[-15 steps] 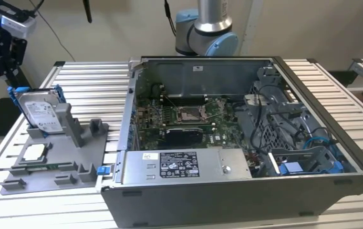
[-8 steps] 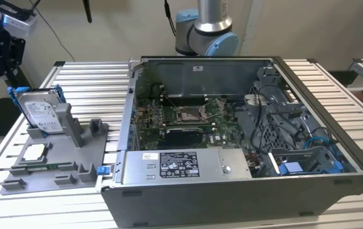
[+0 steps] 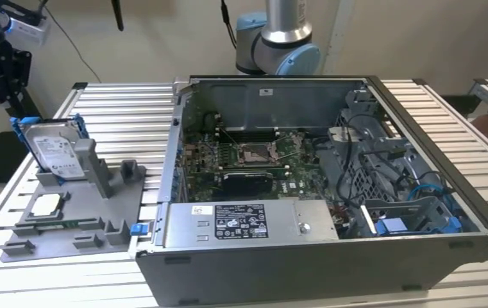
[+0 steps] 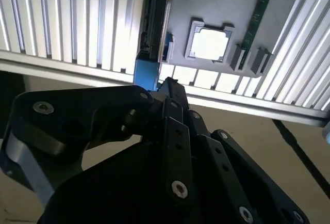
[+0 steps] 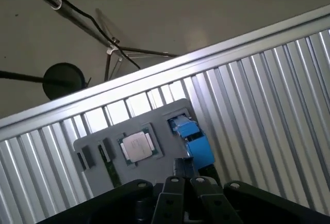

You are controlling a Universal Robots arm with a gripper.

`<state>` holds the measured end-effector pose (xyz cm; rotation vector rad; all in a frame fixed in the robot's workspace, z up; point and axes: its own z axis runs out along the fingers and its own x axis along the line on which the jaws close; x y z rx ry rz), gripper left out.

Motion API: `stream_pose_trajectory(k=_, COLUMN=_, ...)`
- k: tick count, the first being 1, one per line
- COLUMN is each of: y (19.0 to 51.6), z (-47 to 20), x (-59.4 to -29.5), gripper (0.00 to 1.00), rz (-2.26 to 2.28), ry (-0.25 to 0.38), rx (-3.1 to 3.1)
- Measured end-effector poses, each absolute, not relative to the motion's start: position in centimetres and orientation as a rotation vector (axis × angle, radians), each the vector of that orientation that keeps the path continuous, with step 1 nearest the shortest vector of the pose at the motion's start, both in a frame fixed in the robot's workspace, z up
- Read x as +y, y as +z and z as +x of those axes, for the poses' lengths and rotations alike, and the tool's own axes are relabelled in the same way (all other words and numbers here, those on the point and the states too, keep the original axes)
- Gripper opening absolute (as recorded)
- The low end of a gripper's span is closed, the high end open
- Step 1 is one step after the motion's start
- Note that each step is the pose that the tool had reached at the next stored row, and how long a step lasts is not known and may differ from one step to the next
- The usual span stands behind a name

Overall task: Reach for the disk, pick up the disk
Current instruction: 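Pick up the disk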

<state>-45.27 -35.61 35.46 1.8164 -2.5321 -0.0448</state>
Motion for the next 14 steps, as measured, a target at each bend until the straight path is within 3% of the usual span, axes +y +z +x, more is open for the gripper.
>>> stream_pose_trajectory(k=14, y=35.3, z=-45.26, x=-35.61, gripper=0.0, rz=2.073, ry=-0.024, rx=-2.341)
